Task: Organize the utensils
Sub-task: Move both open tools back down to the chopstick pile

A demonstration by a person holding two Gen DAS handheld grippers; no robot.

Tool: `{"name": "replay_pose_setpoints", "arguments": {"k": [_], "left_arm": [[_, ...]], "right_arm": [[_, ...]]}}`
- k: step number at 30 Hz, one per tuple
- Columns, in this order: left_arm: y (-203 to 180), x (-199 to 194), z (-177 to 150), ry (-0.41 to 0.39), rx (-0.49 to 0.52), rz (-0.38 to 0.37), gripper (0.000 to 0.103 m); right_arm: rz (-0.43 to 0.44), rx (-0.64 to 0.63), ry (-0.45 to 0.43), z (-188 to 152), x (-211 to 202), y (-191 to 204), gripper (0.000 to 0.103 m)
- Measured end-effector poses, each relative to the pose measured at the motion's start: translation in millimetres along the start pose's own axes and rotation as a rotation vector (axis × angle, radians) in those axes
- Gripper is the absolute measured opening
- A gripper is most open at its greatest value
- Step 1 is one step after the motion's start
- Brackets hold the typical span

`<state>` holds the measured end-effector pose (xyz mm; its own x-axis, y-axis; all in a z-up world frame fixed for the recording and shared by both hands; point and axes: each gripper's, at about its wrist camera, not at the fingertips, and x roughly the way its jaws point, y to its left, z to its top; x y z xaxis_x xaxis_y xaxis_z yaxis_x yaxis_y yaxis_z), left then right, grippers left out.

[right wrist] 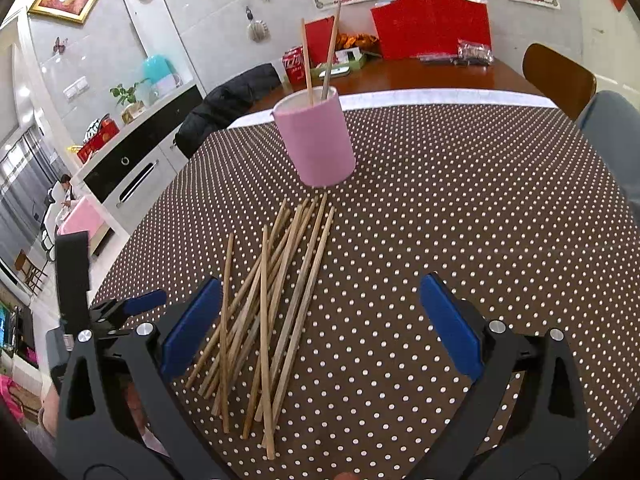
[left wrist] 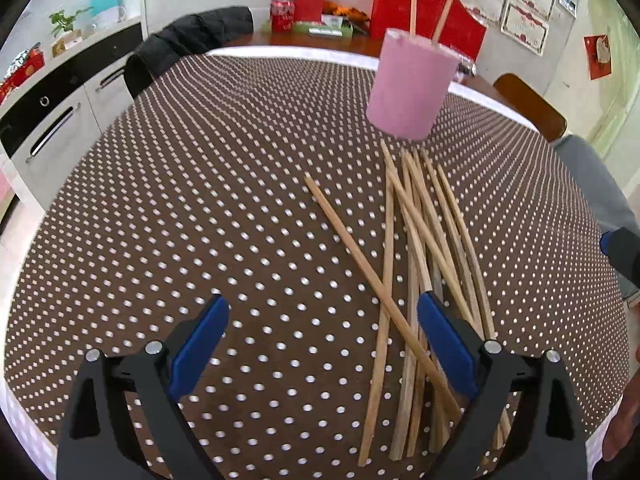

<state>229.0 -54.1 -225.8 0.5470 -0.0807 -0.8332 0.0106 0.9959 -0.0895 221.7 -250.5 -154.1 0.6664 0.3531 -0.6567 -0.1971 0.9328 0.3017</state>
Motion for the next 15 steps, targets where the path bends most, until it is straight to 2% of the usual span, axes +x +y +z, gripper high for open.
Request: {"name": "replay_pose_setpoints", "arguments": {"k": [2, 3, 4, 6, 9, 11, 15], "left_arm": [[-4.2, 4.6, 0.8, 0.01, 0.011, -0.014, 0.091], [-5.8, 5.9, 0.1, 0.013, 0.019, -0.037, 0.08], [-7.2, 7.0, -0.4, 0.02, 0.025, -0.054, 0.076], [-8.3, 4.4, 0.1, 0.014, 0.039, -0.071, 0.06], [-6.0, 1.9, 2.3, 0.021, 0.05, -0.096, 0.042], [-2.5, 0.4, 1.7, 0.021, 0.065, -0.097, 0.035], [14.2, -0.8, 1.8, 0.025, 0.075, -0.093, 0.032]], "right_arm": [[-0.001, -0.001, 0.013, -2.7, 2.9, -0.9, 0.097], [0.0, -0.003, 0.018, -3.6, 3.7, -1.4, 0.097], [-0.002, -0.006, 0.024, -4.5, 5.1, -1.6, 0.097], [-0.002, -0.011, 0.036, -5.2, 7.7, -1.3, 0.097], [0.008, -0.024, 0.06, -8.0, 13.6, 1.7, 0.097], [0.015, -0.039, 0.088, -9.7, 19.4, 5.5, 0.097], [0.029, -0.099, 0.157, -16.7, 35.3, 18.9, 0.097]]}}
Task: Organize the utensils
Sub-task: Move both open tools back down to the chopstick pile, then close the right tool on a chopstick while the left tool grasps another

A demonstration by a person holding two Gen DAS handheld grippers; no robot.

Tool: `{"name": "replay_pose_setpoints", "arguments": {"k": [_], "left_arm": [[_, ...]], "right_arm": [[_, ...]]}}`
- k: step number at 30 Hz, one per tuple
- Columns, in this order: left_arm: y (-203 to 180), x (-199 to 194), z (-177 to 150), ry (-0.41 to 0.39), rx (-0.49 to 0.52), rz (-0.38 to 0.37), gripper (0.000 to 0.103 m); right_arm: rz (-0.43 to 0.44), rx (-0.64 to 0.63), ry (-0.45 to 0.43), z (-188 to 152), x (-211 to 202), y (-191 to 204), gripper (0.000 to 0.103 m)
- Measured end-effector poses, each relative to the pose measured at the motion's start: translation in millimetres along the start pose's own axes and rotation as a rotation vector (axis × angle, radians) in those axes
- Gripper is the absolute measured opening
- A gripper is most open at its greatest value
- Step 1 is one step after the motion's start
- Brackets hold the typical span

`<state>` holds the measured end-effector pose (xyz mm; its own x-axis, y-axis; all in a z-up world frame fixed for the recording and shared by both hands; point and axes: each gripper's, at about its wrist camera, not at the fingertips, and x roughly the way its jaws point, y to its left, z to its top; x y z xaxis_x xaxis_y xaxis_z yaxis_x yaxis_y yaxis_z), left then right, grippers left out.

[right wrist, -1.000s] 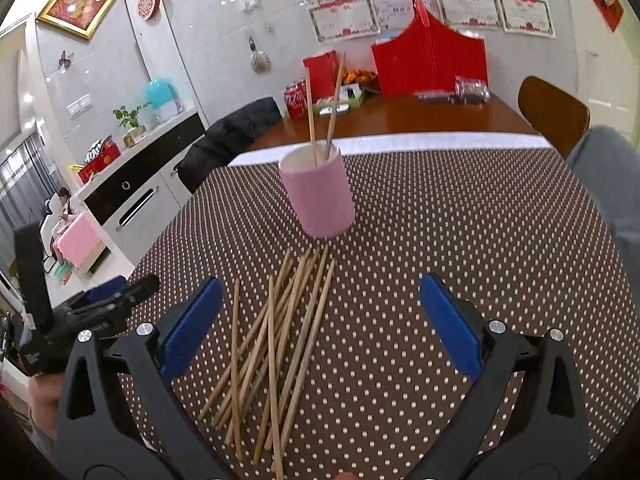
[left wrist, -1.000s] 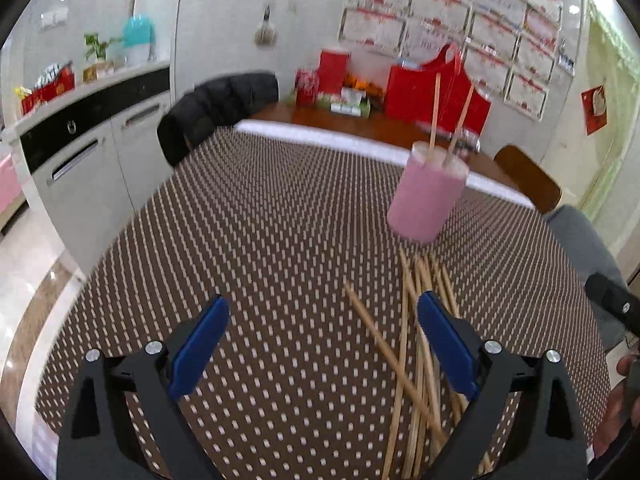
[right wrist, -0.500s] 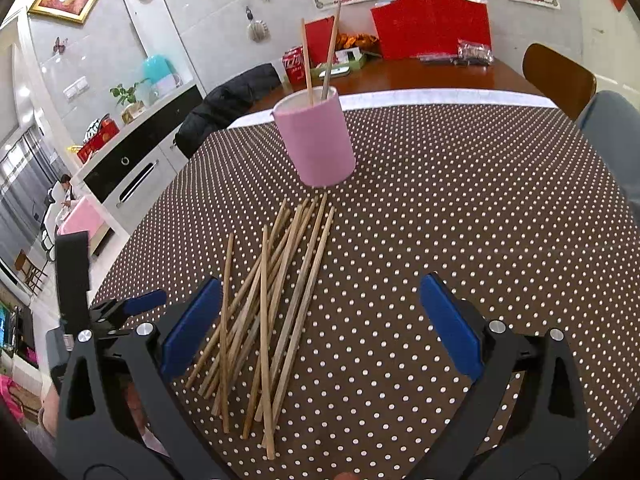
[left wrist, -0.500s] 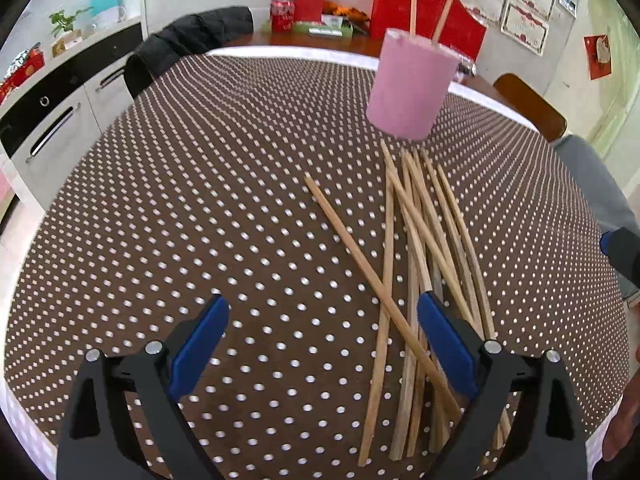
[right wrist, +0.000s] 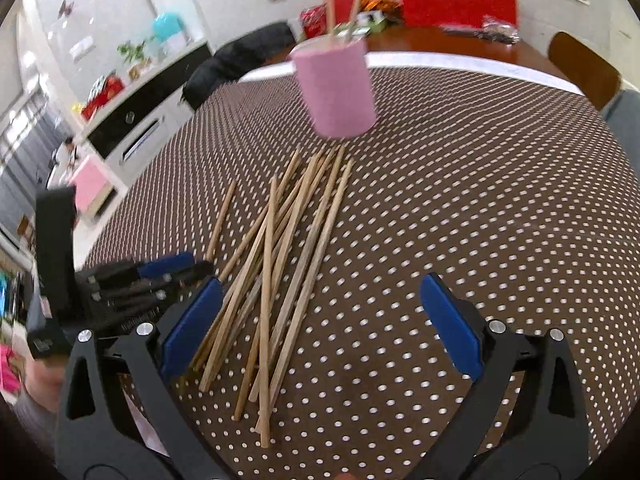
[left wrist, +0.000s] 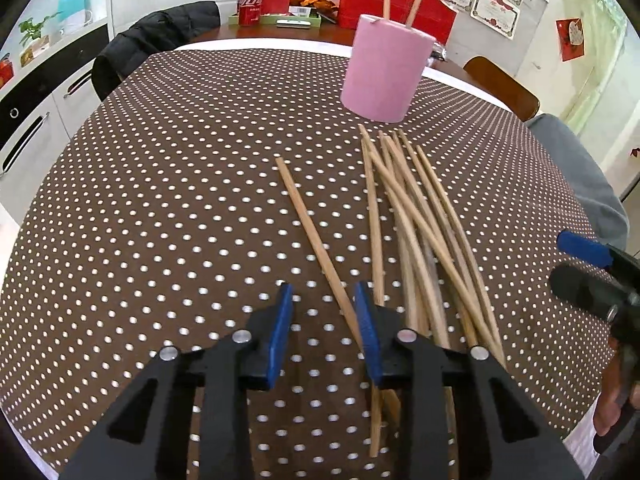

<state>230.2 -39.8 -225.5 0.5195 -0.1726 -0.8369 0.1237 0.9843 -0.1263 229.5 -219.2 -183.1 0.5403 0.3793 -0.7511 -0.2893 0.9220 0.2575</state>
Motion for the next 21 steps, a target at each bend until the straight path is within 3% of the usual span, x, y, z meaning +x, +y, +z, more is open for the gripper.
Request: {"name": "replay_pose_setpoints", "arguments": {"k": [3, 5, 9, 12, 14, 18, 21], "left_arm": [[5.8, 2.6, 3.9, 0.004, 0.006, 0.018, 0.032], [8.5, 4.8, 7.7, 0.009, 0.018, 0.028, 0.032], [6.9, 7.8, 11.9, 0.02, 0.053, 0.041, 0.032], [8.0, 9.5, 12.5, 0.02, 0.064, 0.035, 0.032], [9.4, 9.7, 12.5, 0.018, 0.068, 0.022, 0.032], [11.2, 9.6, 12.8, 0.02, 0.08, 0.001, 0.015], [12.9, 7.9, 10.4, 0.02, 0.084, -0.014, 0.014]], "right_arm": [[0.019, -0.051, 0.038, -1.5, 10.2, 12.6, 0.095], [0.031, -0.077, 0.057, -0.5, 16.2, 20.0, 0.083], [0.034, -0.125, 0.095, 4.0, 30.5, 32.5, 0.049], [0.037, -0.151, 0.118, 4.7, 39.5, 37.5, 0.033], [0.036, -0.165, 0.129, 5.0, 43.7, 40.3, 0.031], [0.027, -0.177, 0.145, 4.9, 49.6, 44.9, 0.012], [0.029, -0.162, 0.137, 4.1, 45.5, 41.9, 0.011]]}}
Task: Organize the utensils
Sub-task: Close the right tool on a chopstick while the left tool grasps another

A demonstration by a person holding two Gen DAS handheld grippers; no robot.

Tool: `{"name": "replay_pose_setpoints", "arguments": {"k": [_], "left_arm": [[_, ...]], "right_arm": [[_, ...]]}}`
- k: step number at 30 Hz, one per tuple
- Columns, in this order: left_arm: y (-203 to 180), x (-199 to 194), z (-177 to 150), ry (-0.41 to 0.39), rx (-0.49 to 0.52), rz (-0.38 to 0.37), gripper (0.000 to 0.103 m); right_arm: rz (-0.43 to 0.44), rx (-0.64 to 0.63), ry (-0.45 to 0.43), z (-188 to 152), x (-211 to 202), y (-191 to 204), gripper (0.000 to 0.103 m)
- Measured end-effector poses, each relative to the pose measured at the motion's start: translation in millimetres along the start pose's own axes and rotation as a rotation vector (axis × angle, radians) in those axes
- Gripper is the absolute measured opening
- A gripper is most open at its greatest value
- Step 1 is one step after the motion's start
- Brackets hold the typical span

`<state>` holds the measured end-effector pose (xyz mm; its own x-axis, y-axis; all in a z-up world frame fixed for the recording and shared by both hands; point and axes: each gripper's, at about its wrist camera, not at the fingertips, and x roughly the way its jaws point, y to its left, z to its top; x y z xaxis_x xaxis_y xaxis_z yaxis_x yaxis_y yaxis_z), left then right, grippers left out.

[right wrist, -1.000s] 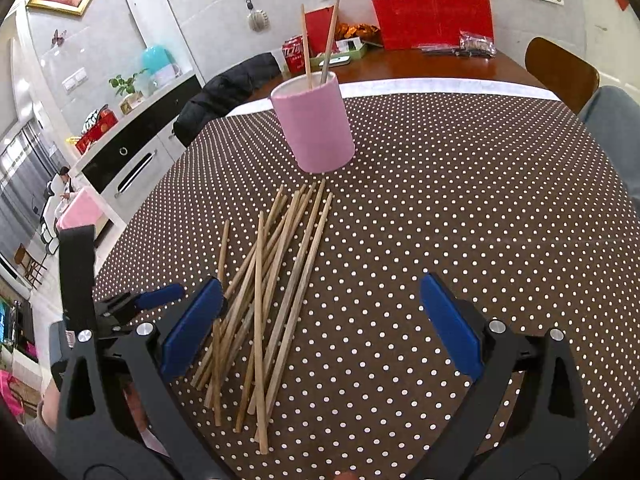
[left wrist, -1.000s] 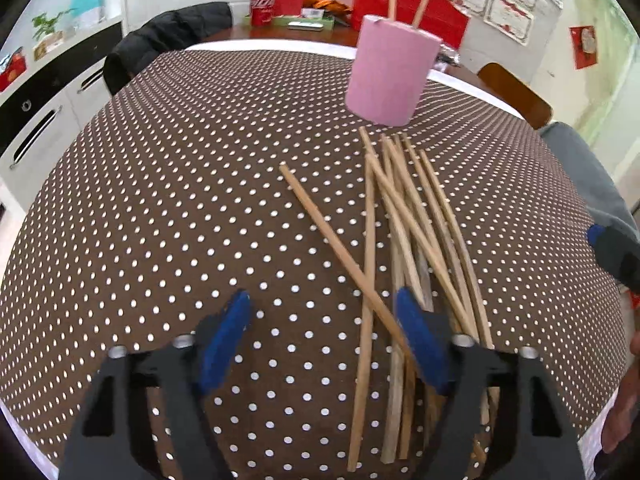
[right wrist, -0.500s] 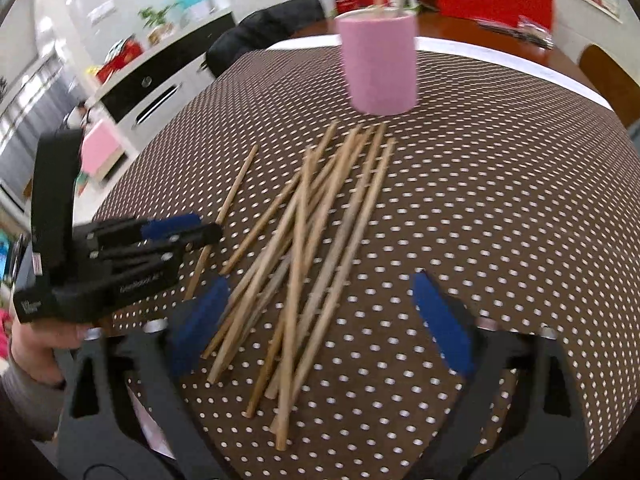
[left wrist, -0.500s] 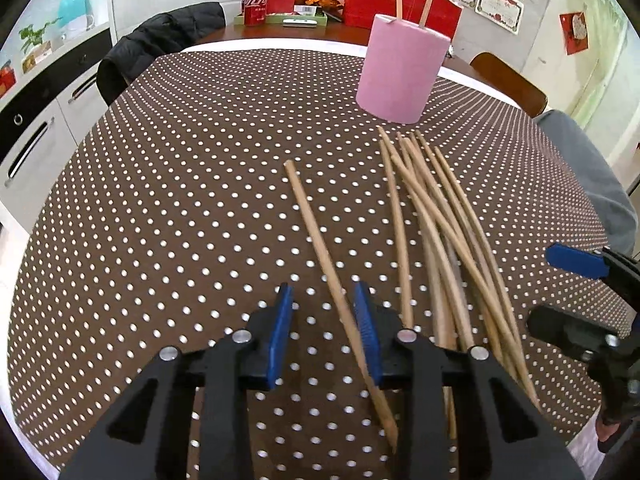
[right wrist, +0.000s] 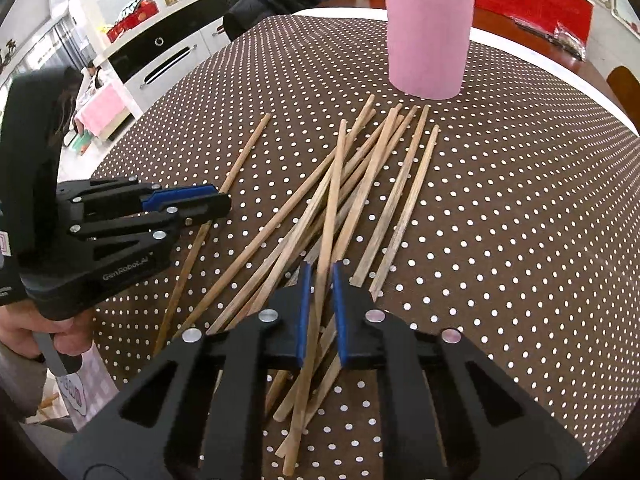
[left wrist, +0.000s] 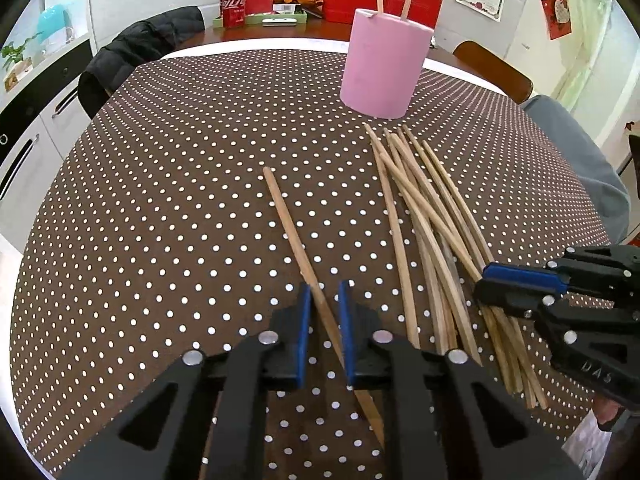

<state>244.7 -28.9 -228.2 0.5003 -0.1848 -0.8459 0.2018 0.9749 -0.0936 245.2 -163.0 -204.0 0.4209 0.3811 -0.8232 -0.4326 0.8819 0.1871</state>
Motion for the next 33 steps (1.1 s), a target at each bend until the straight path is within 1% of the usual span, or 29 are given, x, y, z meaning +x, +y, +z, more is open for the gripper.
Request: {"name": "replay_pose_setpoints", "arguments": {"k": [4, 9, 10, 11, 12, 13, 15, 19, 24, 29, 33], "left_arm": [[-1.4, 1.6, -1.7, -0.005, 0.008, 0.011, 0.014], [-7.0, 5.3, 4.2, -0.008, 0.018, 0.021, 0.014], [-8.0, 5.8, 5.4, -0.009, 0.016, 0.016, 0.014], [-8.0, 5.9, 5.7, -0.009, 0.015, 0.011, 0.01], [-8.2, 6.1, 5.9, -0.008, 0.017, 0.007, 0.009], [-8.6, 6.0, 5.9, -0.006, 0.019, -0.004, 0.009], [-8.8, 5.7, 5.6, -0.004, 0.02, -0.015, 0.009], [-11.7, 6.9, 7.0, -0.001, 0.029, -0.002, 0.009], [-14.9, 9.6, 10.8, -0.001, 0.051, 0.019, 0.009], [-12.5, 8.5, 10.1, 0.004, 0.062, 0.01, 0.009], [-13.9, 9.0, 11.6, 0.018, 0.087, 0.024, 0.009]], "right_arm": [[-0.001, 0.007, 0.005, -2.8, -1.8, -5.8, 0.011], [-0.014, -0.006, 0.015, -2.1, 1.2, -3.1, 0.011], [-0.012, -0.006, 0.017, -1.0, 2.0, -2.1, 0.011], [-0.01, -0.006, 0.019, -0.1, 3.4, -1.7, 0.011], [-0.012, -0.009, 0.02, 0.6, 3.3, -1.9, 0.01], [-0.013, -0.005, 0.017, 1.0, 2.7, -2.6, 0.007], [-0.011, 0.001, 0.015, 0.4, 0.5, -4.0, 0.006], [-0.004, 0.028, 0.012, 1.8, 2.4, -10.0, 0.006], [-0.006, 0.01, 0.026, 8.7, 6.9, -6.1, 0.006], [0.005, 0.006, 0.049, 15.6, 9.9, -6.9, 0.007], [0.001, -0.018, 0.063, 19.5, 11.9, -6.4, 0.006]]}}
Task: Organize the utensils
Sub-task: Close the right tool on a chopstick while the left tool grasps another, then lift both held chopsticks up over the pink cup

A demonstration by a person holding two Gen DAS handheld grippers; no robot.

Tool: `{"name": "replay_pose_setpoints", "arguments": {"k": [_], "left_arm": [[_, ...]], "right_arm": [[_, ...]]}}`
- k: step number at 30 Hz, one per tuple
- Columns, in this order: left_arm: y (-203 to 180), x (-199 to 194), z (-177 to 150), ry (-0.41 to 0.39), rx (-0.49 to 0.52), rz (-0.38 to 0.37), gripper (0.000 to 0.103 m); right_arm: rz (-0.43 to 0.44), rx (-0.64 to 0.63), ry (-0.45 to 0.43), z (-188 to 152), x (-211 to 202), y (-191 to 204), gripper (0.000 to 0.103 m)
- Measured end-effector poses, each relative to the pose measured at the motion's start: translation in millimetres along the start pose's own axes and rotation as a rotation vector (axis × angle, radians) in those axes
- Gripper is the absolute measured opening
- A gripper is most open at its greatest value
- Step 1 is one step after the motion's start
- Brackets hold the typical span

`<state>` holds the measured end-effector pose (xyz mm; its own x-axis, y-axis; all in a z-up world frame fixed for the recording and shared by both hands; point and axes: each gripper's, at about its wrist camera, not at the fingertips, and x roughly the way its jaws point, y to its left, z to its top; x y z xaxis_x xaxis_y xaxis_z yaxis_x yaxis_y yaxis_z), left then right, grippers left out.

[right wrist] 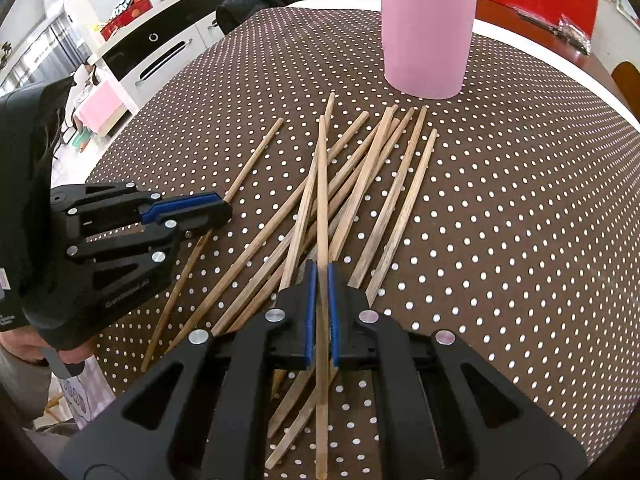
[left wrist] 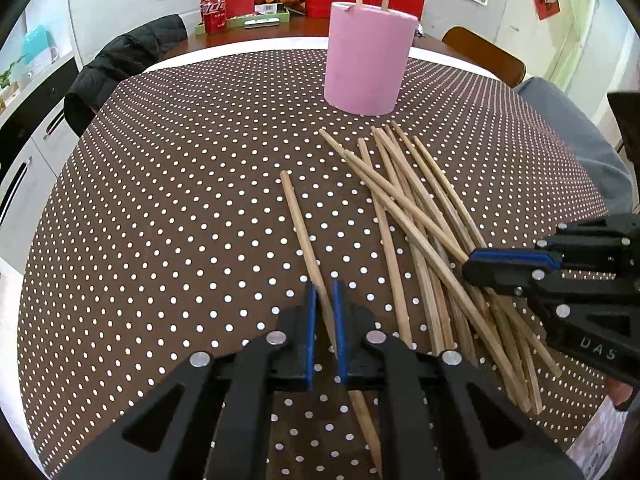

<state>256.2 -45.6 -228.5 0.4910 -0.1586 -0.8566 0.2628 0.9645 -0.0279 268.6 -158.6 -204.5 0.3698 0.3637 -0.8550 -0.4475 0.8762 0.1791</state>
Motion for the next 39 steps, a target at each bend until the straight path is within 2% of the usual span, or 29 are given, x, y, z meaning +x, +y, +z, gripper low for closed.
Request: {"name": "replay_pose_setpoints", "arguments": {"k": [4, 9, 13, 17, 19, 20, 21, 27, 28, 30, 34, 39], "left_arm": [[-3.0, 1.0, 2.1, -0.008, 0.026, 0.007, 0.009], [6.0, -2.6, -1.5, -0.023, -0.023, -0.052, 0.005], [6.7, -9.7, -4.0, -0.039, -0.011, -0.053, 0.005], [2.1, -6.6, -3.6, -0.016, 0.035, 0.0, 0.006], [0.5, -4.2, -4.1, 0.0, 0.047, 0.032, 0.012], [0.2, -3.2, -4.3, 0.004, 0.054, 0.043, 0.024], [-0.3, -3.1, -4.1, 0.001, 0.061, 0.056, 0.031], [-2.0, 1.6, 4.0, 0.003, 0.103, 0.065, 0.033], [-3.3, 2.6, 6.3, 0.007, 0.118, 0.067, 0.032], [-6.8, 4.5, 11.0, 0.017, 0.131, 0.025, 0.009], [-13.4, 6.7, 11.1, 0.013, 0.164, 0.022, 0.005], [4.2, -2.1, 10.0, -0.021, 0.081, -0.035, 0.005]], "right_arm": [[0.012, 0.012, -0.007, -0.8, -2.7, -3.3, 0.006], [0.088, 0.108, -0.081, -15.2, -21.7, -25.5, 0.006], [0.049, 0.132, -0.079, -24.6, -25.3, -38.0, 0.006], [-0.031, 0.122, -0.017, -31.6, -16.6, -46.1, 0.006], [-0.052, 0.115, -0.007, -30.7, -16.7, -44.5, 0.006], [-0.071, 0.105, -0.001, -29.7, -16.2, -42.6, 0.007], [-0.095, 0.086, 0.01, -26.6, -14.9, -38.8, 0.007], [-0.152, 0.037, 0.053, -7.6, -5.9, -28.0, 0.007], [-0.158, 0.029, 0.056, -3.7, -3.2, -25.9, 0.007], [-0.167, 0.007, 0.069, 0.9, 0.2, -25.3, 0.007], [-0.137, 0.022, 0.051, 3.5, 2.5, -26.4, 0.006], [-0.052, 0.12, -0.069, -9.9, -20.5, -45.4, 0.006]]}}
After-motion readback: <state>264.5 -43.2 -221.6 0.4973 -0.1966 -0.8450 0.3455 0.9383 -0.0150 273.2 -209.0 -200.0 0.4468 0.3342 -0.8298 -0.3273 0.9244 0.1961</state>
